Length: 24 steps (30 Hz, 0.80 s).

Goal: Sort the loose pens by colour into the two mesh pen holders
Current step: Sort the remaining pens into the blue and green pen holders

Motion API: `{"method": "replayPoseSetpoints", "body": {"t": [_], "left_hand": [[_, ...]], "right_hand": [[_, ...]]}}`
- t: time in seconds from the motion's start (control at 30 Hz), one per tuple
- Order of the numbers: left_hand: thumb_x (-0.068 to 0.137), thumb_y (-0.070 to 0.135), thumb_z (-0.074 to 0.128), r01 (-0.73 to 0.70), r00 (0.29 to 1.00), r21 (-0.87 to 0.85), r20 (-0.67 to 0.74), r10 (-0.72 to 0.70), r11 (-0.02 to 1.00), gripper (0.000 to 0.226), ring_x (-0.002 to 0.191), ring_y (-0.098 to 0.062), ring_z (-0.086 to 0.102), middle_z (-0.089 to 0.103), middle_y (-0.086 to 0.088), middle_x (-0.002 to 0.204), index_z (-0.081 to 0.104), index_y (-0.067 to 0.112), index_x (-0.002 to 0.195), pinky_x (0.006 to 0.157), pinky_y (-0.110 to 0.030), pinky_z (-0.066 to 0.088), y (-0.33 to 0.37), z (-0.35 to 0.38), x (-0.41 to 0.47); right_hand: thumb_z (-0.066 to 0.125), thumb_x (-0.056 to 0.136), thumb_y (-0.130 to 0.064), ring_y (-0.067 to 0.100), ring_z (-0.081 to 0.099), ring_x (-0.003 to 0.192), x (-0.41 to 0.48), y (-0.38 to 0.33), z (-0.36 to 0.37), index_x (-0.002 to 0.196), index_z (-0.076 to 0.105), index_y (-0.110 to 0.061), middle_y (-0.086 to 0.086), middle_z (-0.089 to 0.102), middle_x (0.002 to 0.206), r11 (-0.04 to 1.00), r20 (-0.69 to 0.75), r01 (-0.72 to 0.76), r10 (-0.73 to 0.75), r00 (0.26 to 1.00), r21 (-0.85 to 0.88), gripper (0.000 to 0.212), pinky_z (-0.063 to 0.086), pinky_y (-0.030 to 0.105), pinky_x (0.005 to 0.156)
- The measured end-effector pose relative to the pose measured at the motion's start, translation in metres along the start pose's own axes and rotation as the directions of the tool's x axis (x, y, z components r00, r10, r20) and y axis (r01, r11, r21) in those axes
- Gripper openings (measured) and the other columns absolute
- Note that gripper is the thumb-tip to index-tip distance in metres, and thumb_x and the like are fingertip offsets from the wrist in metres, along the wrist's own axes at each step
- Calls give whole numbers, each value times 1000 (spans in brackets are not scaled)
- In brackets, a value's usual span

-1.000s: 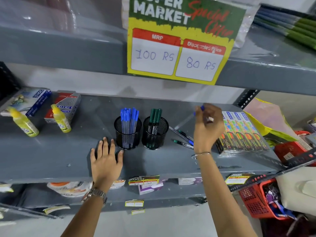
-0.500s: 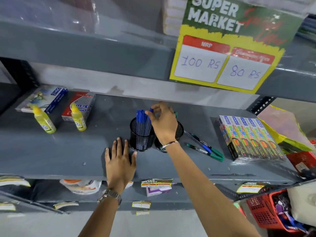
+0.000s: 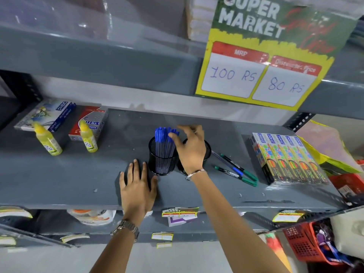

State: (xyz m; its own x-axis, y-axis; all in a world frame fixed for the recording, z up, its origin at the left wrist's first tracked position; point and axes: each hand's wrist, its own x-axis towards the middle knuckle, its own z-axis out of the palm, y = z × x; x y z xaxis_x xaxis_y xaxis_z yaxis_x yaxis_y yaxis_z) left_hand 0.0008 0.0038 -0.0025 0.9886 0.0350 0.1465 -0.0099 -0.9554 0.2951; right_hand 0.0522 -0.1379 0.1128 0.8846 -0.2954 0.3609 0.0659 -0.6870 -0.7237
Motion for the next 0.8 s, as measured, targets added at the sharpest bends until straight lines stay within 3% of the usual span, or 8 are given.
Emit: {"method": "replayPoseSetpoints", "body": {"t": [0.13,0.23,0.33,0.47,0.8], "left_hand": [[89,45,28,-19,1000,19,-20,20,1000,62,130,-34,40,46,-21,140,50,5,131,107,-54,24,2,0,0],[89,46,27,-12,1000,21,-19,13,1000,63,131,-34,38,45,-20,140,51,5,131,107,-54,23,2,2,0],[89,46,27,-16,999,29,-28,17,999,63,131,-34,38,46,-20,140,51,5,130,107,-54,23,2,3,-1],[89,46,28,-19,999,36,-42,20,999,63,131,-35,39,46,-21,139,51,4,130,107,-55,23,1,4,0],[88,45,28,-25,999,46,-45,27,999,64,131,-36,38,45,-22,140,51,3,130,106,-55,22,2,3,0]], "right_hand": [[68,80,-42,18,54,92,-10,35,-40,104,66,-24,5,56,106,1000,-225,-8,6,974,-8,30,47,31,73],[68,80,-41,29,55,96,-22,92,-76,104,66,-22,11,60,106,973,-279,-212,180,943,-88,30,50,39,74],[69,81,-35,41,54,94,-35,139,-98,99,68,-16,17,65,101,889,-242,-371,311,919,-269,27,47,44,70],[65,84,-32,41,53,96,-41,162,-103,101,67,-14,19,65,100,829,-128,-376,356,926,-414,25,46,46,75],[65,84,-27,35,52,97,-27,170,-100,90,71,-20,9,71,95,833,-47,-393,408,912,-390,10,39,38,78]]}}
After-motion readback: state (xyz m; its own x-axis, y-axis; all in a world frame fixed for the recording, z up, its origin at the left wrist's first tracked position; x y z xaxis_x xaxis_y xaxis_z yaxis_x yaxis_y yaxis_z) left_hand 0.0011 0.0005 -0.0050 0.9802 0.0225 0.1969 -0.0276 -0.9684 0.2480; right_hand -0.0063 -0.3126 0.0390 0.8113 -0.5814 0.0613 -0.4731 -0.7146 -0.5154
